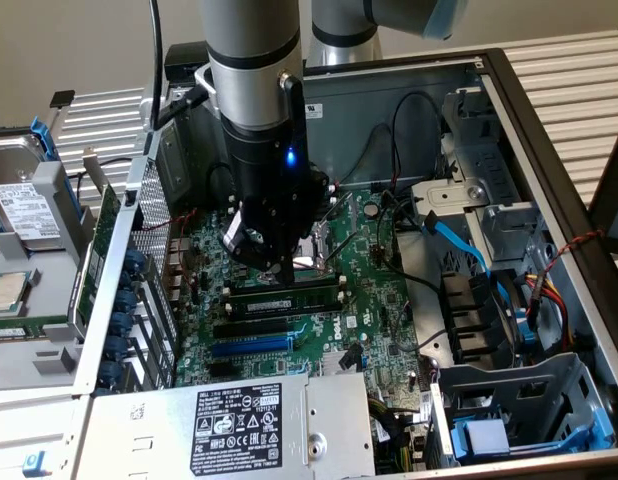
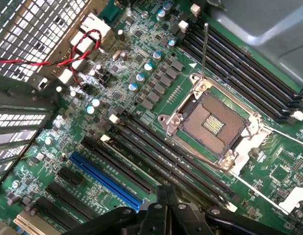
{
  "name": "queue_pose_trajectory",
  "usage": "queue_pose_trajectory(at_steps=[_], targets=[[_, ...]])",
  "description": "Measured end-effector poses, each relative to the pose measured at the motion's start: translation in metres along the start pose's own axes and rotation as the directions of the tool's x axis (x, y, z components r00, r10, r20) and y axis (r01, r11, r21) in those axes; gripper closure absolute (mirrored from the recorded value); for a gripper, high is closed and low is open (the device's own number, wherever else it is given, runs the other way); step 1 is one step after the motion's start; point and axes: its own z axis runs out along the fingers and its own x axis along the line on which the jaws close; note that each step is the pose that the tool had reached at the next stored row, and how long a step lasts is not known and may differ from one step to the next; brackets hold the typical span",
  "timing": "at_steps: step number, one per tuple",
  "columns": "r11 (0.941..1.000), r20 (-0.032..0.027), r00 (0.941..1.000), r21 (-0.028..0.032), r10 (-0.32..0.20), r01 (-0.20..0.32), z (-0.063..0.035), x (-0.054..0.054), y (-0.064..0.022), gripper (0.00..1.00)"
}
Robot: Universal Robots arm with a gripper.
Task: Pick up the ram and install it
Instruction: 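Press down the ram until it locks into place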
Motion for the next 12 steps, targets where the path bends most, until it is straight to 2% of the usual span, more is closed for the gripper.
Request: queue_pose_trajectory(at_steps=[6,12], targets=[[0.9960,-0.0004,0.9960,0.0019,0.089,-0.089,0.0006,0.0000,0.0000,0.89],[0.9843,-0.0005,0.9843,0.0037,0.177,-0.177,0.0012,0.0000,0.0000,0.89]])
